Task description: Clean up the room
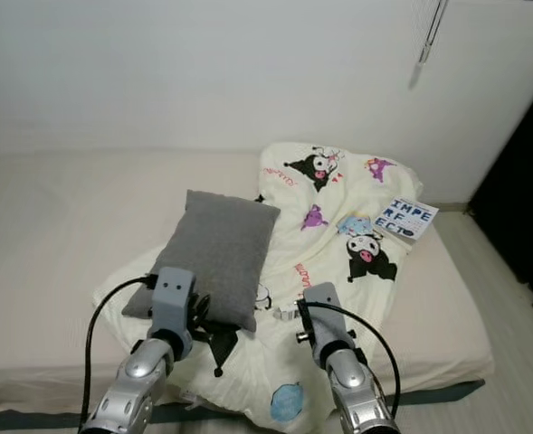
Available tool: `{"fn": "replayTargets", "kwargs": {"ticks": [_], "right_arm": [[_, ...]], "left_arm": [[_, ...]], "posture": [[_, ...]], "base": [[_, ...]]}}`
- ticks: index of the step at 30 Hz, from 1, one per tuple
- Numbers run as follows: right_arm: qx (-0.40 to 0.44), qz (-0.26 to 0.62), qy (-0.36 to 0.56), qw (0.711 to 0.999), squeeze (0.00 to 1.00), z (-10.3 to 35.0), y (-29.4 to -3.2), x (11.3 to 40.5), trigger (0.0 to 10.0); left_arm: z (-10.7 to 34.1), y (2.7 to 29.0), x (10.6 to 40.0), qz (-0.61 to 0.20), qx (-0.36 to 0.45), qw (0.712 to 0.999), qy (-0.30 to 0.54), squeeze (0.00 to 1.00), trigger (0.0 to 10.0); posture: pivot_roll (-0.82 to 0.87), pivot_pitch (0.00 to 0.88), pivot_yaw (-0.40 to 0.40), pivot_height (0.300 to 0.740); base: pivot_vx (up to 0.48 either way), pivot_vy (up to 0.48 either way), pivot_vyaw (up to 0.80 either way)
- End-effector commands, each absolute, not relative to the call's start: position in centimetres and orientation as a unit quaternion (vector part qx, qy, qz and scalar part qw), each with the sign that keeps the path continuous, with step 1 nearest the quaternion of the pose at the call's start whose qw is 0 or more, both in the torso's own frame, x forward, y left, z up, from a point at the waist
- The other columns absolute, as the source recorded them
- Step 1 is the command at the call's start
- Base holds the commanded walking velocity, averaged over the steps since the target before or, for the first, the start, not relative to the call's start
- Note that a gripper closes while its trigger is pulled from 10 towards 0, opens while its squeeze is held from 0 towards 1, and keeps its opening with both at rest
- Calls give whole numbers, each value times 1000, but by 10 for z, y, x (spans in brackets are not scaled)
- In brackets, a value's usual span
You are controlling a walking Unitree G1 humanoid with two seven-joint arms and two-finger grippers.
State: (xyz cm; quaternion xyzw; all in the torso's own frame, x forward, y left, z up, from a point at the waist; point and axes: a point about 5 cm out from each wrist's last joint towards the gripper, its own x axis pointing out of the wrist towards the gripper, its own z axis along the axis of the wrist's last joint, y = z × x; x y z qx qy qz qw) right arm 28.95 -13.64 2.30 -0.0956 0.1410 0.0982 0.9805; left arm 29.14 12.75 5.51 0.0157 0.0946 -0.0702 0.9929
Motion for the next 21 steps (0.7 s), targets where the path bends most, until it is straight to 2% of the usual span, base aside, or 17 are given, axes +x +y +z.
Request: {"fn": "replayTargets", "kwargs": {"ticks": [1,21], "right_arm": [[-86,99,146,981,0,21,-133,288,10000],[-78,89,162,980,0,19,-134,288,10000]], "left_arm": [[49,133,289,-60,20,992,110,0,10000],[47,131,288,-67,33,990,118,0,10000]], "posture": [[40,116,-32,728],[38,115,-29,728]], "base": [[0,0,0],[0,0,0]]}}
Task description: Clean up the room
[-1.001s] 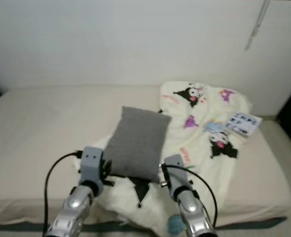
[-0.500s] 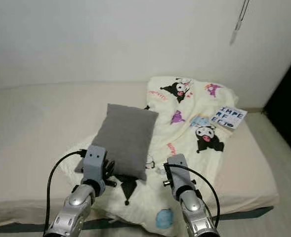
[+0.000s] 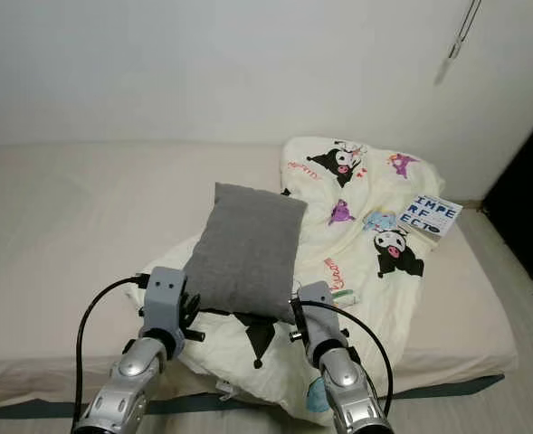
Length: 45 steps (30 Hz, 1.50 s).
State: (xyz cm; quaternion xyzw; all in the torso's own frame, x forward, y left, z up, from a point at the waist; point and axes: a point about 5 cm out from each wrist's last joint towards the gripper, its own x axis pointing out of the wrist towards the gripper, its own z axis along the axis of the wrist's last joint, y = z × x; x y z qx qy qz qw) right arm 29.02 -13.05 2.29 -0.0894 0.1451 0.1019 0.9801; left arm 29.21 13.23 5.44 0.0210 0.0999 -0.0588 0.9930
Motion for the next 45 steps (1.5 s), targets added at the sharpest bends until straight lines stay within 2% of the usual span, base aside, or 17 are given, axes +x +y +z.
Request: {"fn": "replayTargets", "kwargs": {"ticks": [1,17,25,34,41,45], "right_arm": [[-78,89,162,980,0,19,-134,288,10000],[-85,82,162,980,0,20,-140,289,10000],[-91,63,141,984,0,25,-149,290,10000],[-98,-2,116,988,0,32,-168,290,10000],[13,-56,104,993,0,35,-182,287,10000],[33,-49,134,989,0,27,-179,285,10000]], "left_arm": [[47,131,288,-67,33,990,118,0,10000],[41,132,285,-81,40,987,131,0,10000],[37,142,286,-42,32,988,145,0,10000],[35,148,285,-30,33,987,154,0,10000],[37,149,286,-23,12,989,149,0,10000],[39,148,287,-22,5,989,143,0,10000]], "posture": [[38,115,-29,728],[35,103,-29,668],[30,98,-29,635],[32,110,-31,635],[36,119,-28,635],[37,120,-25,635]], "base": [[0,0,0],[0,0,0],[0,0,0],[0,0,0],[0,0,0],[0,0,0]]}}
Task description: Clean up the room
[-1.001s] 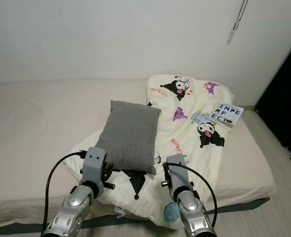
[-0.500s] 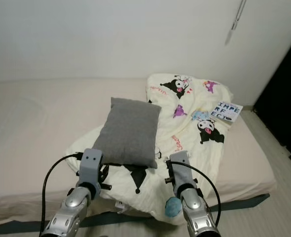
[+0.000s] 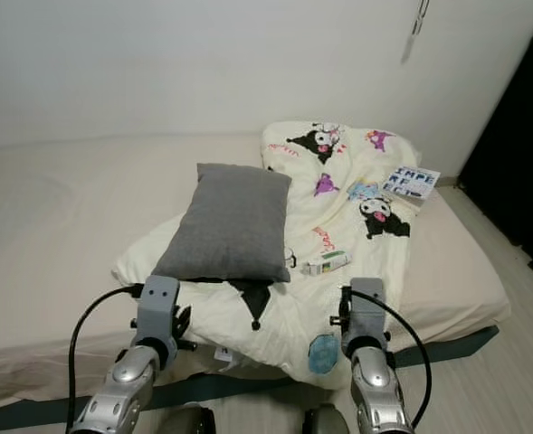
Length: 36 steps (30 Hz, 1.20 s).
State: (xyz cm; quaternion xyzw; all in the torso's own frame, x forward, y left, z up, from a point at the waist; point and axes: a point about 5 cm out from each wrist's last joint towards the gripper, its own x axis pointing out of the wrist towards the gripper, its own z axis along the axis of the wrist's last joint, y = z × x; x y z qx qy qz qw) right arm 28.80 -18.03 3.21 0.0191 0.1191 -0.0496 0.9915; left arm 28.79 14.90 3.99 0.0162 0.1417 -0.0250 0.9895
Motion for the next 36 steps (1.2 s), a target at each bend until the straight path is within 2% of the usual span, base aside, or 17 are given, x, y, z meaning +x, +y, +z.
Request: {"fn": "replayTargets", "kwargs": {"ticks": [1,8,10,13,16,25,36], "right_arm": [[39,-50,141,988,0,25,-177,285,10000],[16,-44,142,989,0,24,-171,285,10000],[33,-13,110,993,0,27,-168,284,10000],[45,-29,102,993,0,27,-172,283,10000],[-3,-3,126,992,0,25,-173,282,10000],[10,6,133,991,0,25,-170,285,10000],[22,9,132,991,0,25,-169,287,10000]], "left_arm": [[39,148,287,-22,5,990,143,0,10000],[40,147,287,-26,6,990,136,0,10000],[40,147,286,-28,11,990,138,0,10000],[40,146,286,-28,12,990,139,0,10000],[38,145,285,-32,20,989,140,0,10000],[39,143,285,-32,20,990,137,0,10000],[39,143,285,-34,25,989,139,0,10000]], "posture": [[37,120,-25,635],[38,121,-23,635],[38,122,-24,635],[39,125,-24,635],[36,126,-25,635],[38,126,-33,635],[38,125,-28,591]], "base": [[0,0,0],[0,0,0],[0,0,0],[0,0,0],[0,0,0],[0,0,0],[0,0,0]]}}
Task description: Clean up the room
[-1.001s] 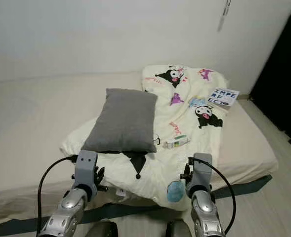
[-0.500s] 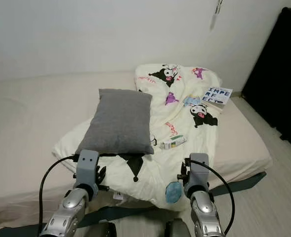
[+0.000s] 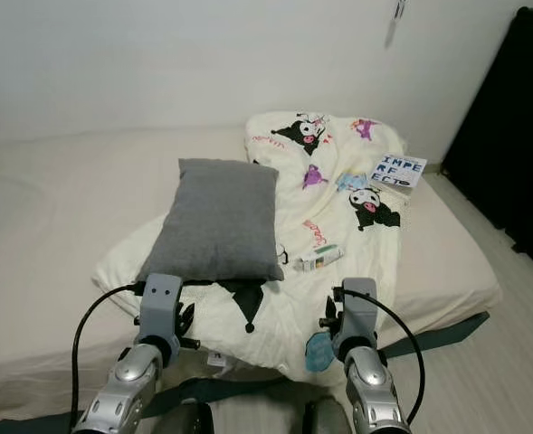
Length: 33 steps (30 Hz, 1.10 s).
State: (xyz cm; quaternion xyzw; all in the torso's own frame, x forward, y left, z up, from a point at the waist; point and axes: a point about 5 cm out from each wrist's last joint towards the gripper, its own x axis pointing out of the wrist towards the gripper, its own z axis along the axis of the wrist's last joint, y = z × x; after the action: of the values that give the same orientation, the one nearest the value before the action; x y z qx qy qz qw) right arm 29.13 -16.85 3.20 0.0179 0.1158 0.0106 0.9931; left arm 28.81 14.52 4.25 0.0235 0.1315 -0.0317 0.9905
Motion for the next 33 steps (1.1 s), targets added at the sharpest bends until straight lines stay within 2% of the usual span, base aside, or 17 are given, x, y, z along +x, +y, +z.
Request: {"fn": "replayTargets", "kwargs": {"ticks": [1,26,33], "right_arm": [[22,9,132,991,0,25,-169,287,10000],[30,12,132,991,0,26,-169,289,10000],[-15,38,125,991,0,35,-169,301,10000]], "left_arm": [[39,143,285,-34,25,989,139,0,10000],[40,143,285,-40,26,989,140,0,10000],[39,148,283,-38,28,989,142,0,10000]], "posture": [[38,125,-28,586],[46,133,-24,581],[49,134,-25,576]], "base": [[0,0,0],[0,0,0],[0,0,0]]}}
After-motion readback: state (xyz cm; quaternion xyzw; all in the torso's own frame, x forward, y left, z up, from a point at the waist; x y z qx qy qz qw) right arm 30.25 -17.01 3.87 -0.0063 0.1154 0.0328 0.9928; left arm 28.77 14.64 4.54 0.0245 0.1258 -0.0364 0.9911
